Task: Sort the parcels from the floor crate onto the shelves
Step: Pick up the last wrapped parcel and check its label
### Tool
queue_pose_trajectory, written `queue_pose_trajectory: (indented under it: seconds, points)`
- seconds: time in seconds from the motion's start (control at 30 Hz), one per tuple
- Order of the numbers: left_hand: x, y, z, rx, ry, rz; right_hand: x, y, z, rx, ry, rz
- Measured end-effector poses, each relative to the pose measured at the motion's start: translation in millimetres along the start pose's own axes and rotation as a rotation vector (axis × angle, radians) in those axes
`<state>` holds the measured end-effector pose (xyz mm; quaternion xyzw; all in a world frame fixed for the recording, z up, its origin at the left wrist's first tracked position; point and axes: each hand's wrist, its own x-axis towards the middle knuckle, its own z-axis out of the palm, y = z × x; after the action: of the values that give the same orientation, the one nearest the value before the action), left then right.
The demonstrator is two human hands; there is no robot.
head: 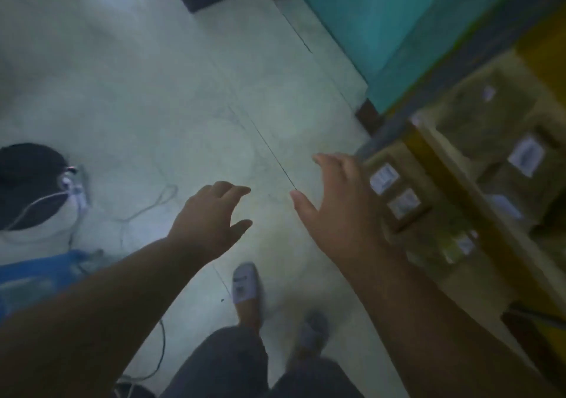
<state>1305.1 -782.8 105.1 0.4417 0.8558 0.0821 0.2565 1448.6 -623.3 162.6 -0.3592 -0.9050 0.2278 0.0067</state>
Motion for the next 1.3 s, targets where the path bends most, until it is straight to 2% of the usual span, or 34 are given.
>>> queue_pose_trajectory:
  seconds: [0.13,0.3,0.6,0.77,0.9,1.0,1.17,1.3]
  points:
    - [-0.6,-27.4,-87.2,-0.021,0.09,-0.069,48.4,-81.3,-61.7,0.002,0.021,-0.091]
    - [49.7,-56.1,-173.6,0.002,0.157,-0.119,134.9,-144.3,-101.3,0.001,0.063,-0.231]
    - [185.3,-146.4,-334.3,-0.075,0.344,-0.292,365.9,-275.0,-154.0,-0.017,0.12,-0.453]
    - [251.0,-230.4,-410.0,-0.133,0.444,-0.41,494.9,-368.9,-145.5,-0.035,0.116,-0.556]
    - [334.2,-312.5,-475.8,-0.131,0.508,-0.378,595.4,-435.8,-122.7,-0.02,0.143,-0.531]
    - [392.5,-359.9,-529.0,-0.103,0.481,-0.333,659.4,-473.0,-119.9,-0.007,0.159,-0.47]
    - [495.7,-398.0,-616.8,-0.106,0.399,-0.246,763.3,-501.9,-143.2,-0.003,0.241,-0.356]
    - [608.4,-417.8,-665.3,-0.099,0.379,-0.16,864.4,-504.0,-148.9,0.0,0.33,-0.265]
